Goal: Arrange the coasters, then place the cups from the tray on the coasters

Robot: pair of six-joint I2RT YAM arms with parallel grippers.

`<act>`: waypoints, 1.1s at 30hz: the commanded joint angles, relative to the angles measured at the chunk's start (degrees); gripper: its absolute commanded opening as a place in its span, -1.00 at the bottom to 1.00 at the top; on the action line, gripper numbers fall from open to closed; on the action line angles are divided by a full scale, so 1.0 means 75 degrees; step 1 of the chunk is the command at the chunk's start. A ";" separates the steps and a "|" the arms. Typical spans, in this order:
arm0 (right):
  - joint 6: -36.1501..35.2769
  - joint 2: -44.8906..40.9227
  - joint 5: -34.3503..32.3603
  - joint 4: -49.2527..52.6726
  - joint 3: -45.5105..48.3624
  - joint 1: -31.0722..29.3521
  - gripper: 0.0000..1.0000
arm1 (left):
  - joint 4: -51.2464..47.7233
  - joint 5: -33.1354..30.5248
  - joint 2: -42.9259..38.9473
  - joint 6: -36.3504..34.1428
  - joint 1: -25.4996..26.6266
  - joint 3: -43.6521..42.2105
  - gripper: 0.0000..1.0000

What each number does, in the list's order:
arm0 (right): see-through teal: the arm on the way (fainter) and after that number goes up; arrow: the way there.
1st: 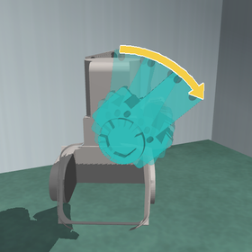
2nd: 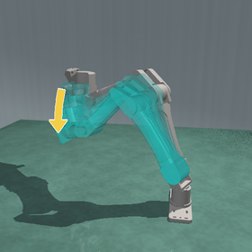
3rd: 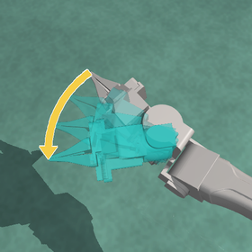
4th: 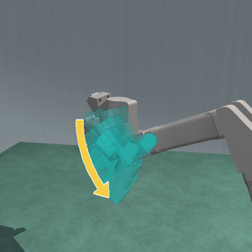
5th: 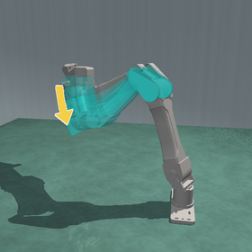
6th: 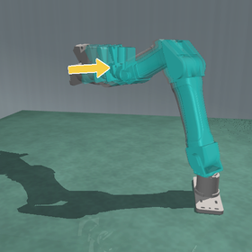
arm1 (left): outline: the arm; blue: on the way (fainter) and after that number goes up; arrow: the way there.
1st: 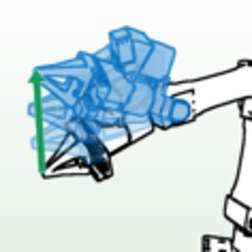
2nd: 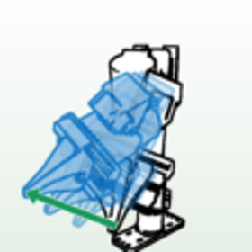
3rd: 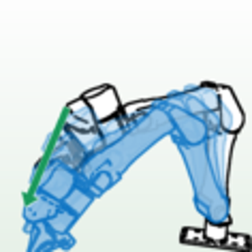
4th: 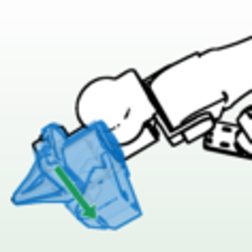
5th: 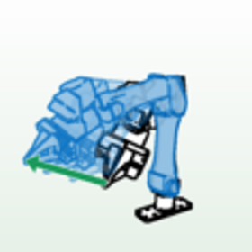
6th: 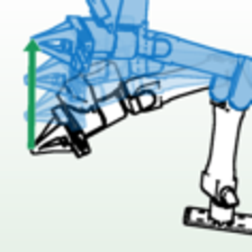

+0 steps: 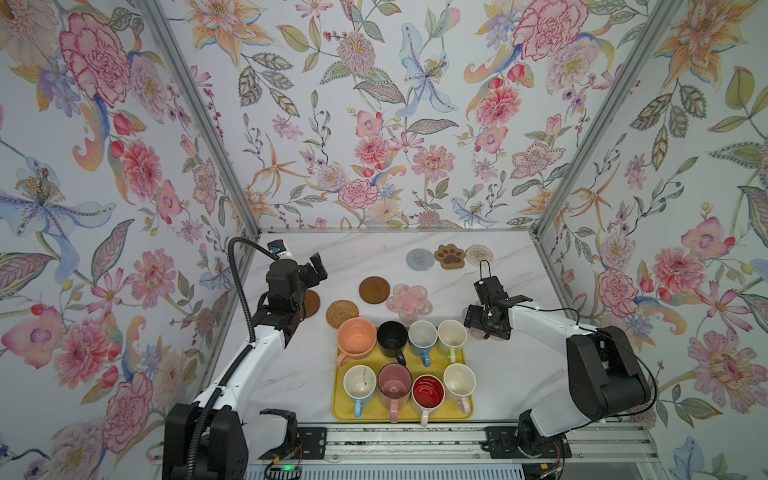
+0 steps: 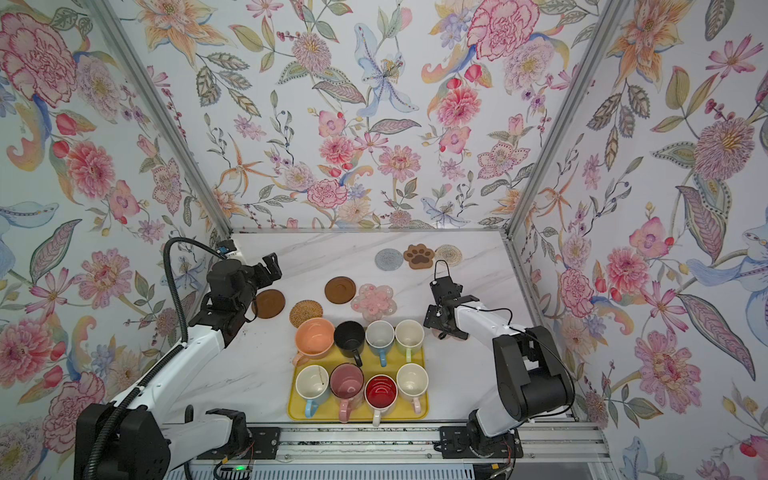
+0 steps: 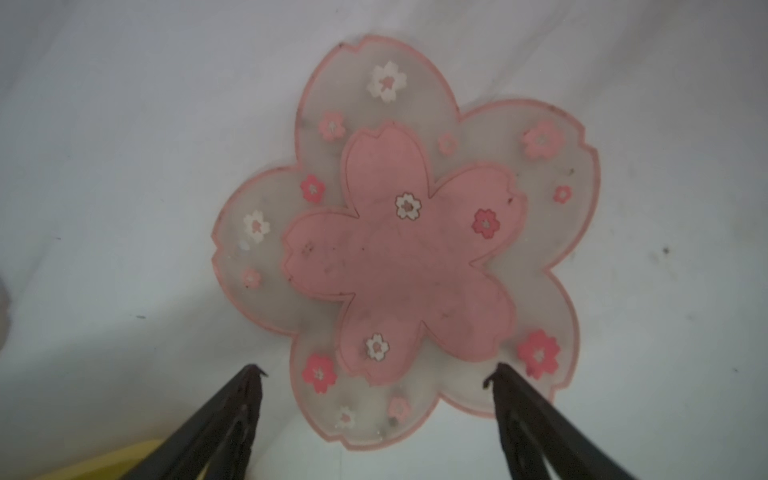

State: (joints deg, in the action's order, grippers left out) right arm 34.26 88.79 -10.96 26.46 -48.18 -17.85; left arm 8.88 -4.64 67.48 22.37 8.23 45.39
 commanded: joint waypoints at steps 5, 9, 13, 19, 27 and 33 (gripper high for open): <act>0.0389 -0.0055 -0.0179 0.0263 0.0265 -0.0210 0.81 | 0.0233 0.0244 -0.0027 0.0205 -0.0118 -0.0121 0.98; 0.0447 -0.0027 -0.0204 0.0246 0.0354 -0.0247 0.82 | 0.0249 0.0292 0.0013 0.0257 -0.0125 -0.0122 0.98; 0.0484 0.0014 -0.0282 0.0257 0.0364 -0.0257 0.82 | 0.0268 0.0321 0.0017 0.0264 -0.0136 -0.0122 0.98; 0.0556 0.0180 -0.0395 0.0255 0.0359 -0.0238 0.83 | 0.0289 0.0341 0.0016 0.0308 -0.0167 -0.0133 0.98; 0.0450 0.0444 -0.0426 0.0132 0.0214 0.0038 0.84 | 0.0301 0.0376 -0.0032 0.0326 -0.0207 -0.0189 0.98; 0.0114 0.0767 -0.0377 0.0060 -0.0125 0.0422 0.83 | 0.0299 0.0387 -0.0097 0.0328 -0.0253 -0.0216 0.98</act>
State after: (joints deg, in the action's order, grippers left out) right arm 37.36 91.42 -10.92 29.39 -48.60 -17.52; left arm 10.35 -2.55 67.48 24.10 7.07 44.60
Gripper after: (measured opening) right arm 0.919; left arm 0.989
